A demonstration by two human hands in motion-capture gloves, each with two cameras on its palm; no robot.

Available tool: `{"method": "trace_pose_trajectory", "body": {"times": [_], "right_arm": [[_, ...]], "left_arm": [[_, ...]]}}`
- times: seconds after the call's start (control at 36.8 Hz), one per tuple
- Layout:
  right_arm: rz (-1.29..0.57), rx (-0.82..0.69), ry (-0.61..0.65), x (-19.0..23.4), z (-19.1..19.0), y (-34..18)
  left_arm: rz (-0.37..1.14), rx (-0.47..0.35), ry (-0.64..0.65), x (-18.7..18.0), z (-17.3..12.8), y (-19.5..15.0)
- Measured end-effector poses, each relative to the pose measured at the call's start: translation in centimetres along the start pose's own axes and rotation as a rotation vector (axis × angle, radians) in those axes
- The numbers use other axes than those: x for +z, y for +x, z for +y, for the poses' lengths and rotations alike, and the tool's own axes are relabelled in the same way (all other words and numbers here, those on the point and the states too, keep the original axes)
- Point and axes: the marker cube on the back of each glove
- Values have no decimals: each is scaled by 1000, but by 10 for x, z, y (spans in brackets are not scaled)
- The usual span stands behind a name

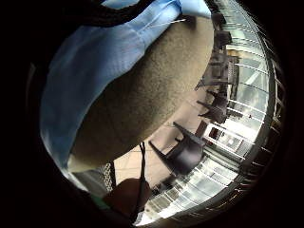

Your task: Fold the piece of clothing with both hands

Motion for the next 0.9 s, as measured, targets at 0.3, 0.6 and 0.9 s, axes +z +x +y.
{"method": "trace_pose_trajectory", "body": {"times": [0.3,0.6,0.9], "right_arm": [[116,-33,428,-7,-21,9],[-36,-242,132,-60,54,11],[-155,-149,145,-187,-15,7]], "left_arm": [[-162,6,415,-10,-14,6],[69,114,204,-63,62,2],[-36,-3,121,-145,-6,-15]]}}
